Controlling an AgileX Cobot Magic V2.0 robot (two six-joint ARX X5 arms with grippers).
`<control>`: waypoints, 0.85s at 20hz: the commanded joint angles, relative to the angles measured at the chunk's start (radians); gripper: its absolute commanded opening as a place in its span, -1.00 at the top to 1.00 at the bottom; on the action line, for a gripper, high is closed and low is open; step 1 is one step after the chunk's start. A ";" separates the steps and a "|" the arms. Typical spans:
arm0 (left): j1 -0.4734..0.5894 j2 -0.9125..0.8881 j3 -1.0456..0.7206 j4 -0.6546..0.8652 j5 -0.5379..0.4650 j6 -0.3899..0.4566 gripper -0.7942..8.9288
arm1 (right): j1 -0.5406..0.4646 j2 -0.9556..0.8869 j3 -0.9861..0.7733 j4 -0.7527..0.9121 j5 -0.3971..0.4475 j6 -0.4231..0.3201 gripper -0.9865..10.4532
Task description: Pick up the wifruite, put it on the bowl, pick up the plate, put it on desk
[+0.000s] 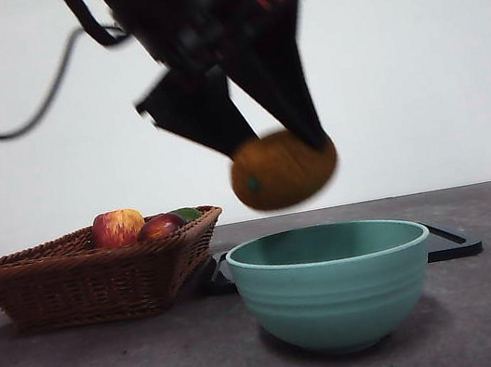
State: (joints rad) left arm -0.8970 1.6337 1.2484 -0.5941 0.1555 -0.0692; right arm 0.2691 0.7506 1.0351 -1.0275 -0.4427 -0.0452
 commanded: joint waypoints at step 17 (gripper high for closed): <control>-0.070 0.191 0.021 0.066 -0.081 -0.003 0.13 | 0.005 0.006 0.020 0.008 0.005 0.008 0.11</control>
State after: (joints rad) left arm -0.9535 1.8050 1.2484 -0.5293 0.0765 -0.0692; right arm 0.2691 0.7506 1.0351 -1.0279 -0.4385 -0.0448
